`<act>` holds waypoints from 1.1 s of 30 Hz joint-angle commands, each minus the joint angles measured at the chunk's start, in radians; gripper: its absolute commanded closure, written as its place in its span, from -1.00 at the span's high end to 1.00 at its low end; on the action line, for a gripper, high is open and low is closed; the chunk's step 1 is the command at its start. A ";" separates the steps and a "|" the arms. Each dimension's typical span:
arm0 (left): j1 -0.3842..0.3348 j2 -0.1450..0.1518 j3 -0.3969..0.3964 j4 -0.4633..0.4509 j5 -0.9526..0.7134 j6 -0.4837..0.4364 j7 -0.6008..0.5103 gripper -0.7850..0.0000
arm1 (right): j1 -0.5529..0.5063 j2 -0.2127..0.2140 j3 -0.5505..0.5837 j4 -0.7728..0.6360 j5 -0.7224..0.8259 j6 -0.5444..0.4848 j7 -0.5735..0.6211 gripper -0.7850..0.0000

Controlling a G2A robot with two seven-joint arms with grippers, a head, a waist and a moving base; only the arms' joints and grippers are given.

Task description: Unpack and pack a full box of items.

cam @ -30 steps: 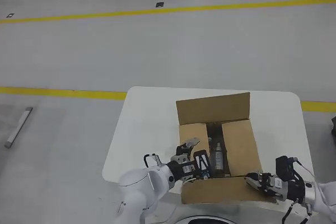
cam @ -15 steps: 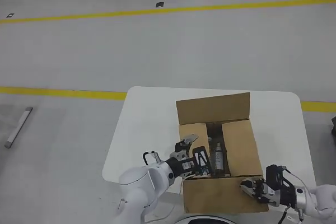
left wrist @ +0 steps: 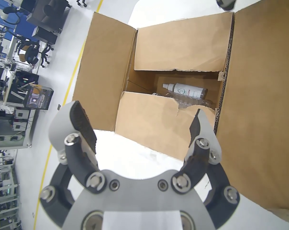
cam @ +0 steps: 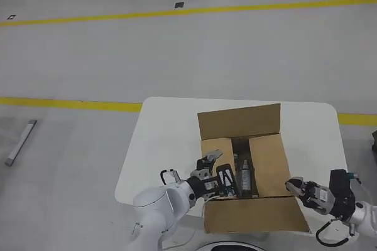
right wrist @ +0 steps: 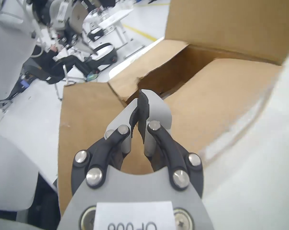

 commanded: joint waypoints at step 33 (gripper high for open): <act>0.001 0.006 -0.001 0.031 0.021 0.026 -0.013 1.00 | 0.090 -0.053 -0.242 0.170 -0.076 0.173 -0.040 -1.00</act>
